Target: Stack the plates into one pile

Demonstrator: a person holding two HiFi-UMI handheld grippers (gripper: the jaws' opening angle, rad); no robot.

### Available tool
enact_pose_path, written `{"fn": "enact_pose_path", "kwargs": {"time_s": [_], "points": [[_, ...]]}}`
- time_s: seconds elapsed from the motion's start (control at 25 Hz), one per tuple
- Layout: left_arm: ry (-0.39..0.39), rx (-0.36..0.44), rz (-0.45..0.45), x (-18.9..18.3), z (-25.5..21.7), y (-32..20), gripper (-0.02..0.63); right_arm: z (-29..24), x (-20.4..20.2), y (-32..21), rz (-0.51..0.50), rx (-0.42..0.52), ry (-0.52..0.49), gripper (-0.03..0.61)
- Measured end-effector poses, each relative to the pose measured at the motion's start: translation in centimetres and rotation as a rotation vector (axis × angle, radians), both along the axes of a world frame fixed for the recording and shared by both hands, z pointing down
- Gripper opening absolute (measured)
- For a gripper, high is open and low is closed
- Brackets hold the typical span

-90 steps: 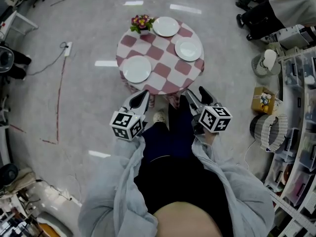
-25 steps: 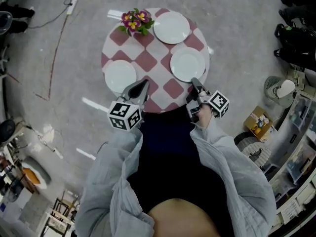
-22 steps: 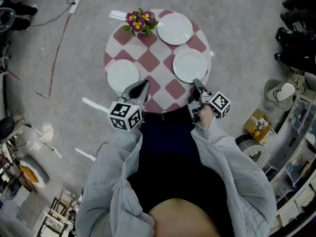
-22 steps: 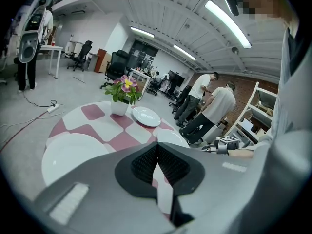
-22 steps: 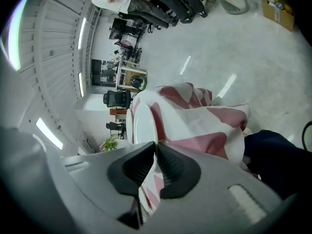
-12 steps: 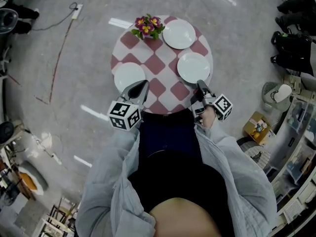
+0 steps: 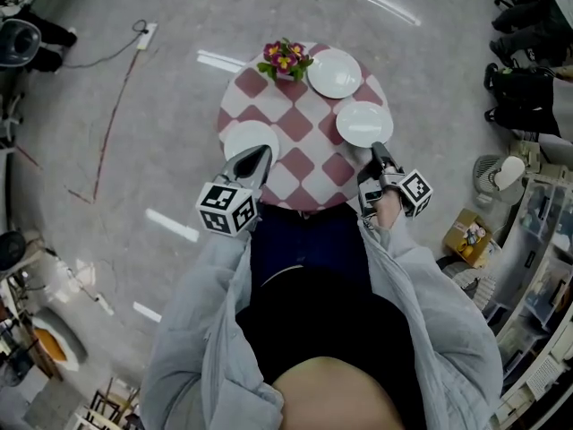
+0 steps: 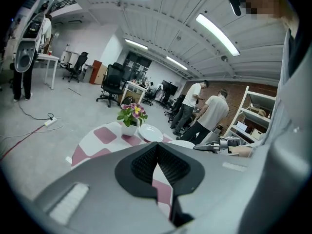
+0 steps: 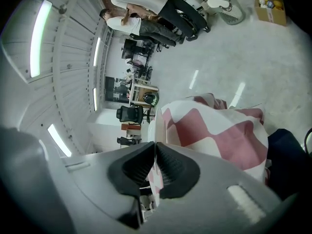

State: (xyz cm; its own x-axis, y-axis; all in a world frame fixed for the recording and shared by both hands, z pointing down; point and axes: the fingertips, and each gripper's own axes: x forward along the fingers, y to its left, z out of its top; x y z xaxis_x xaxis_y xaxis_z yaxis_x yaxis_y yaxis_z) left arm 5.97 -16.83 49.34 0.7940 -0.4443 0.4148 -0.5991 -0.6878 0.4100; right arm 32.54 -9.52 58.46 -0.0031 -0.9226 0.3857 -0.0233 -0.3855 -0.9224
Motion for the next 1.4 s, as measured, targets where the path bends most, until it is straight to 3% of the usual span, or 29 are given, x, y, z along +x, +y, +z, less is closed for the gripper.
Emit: {"fn": "enact_pose_path", "kwargs": {"time_s": [0.48,0.8,1.4], "points": [[0.051,-0.011,-0.060,-4.0,0.3,-0.9,0.011,-2.7,-4.0,-0.6,-0.045,0.042,0.009,0.021],[0.053,-0.021,-0.153,-7.0,0.6,-0.4,0.012,-2.8,-9.1,-3.4,-0.217,0.058,-0.016,0.021],[0.021,-0.054,-0.423,-16.1,1.8,2.8,0.012,-2.7,-20.3,-6.6,-0.554,0.069,-0.085,0.023]]}}
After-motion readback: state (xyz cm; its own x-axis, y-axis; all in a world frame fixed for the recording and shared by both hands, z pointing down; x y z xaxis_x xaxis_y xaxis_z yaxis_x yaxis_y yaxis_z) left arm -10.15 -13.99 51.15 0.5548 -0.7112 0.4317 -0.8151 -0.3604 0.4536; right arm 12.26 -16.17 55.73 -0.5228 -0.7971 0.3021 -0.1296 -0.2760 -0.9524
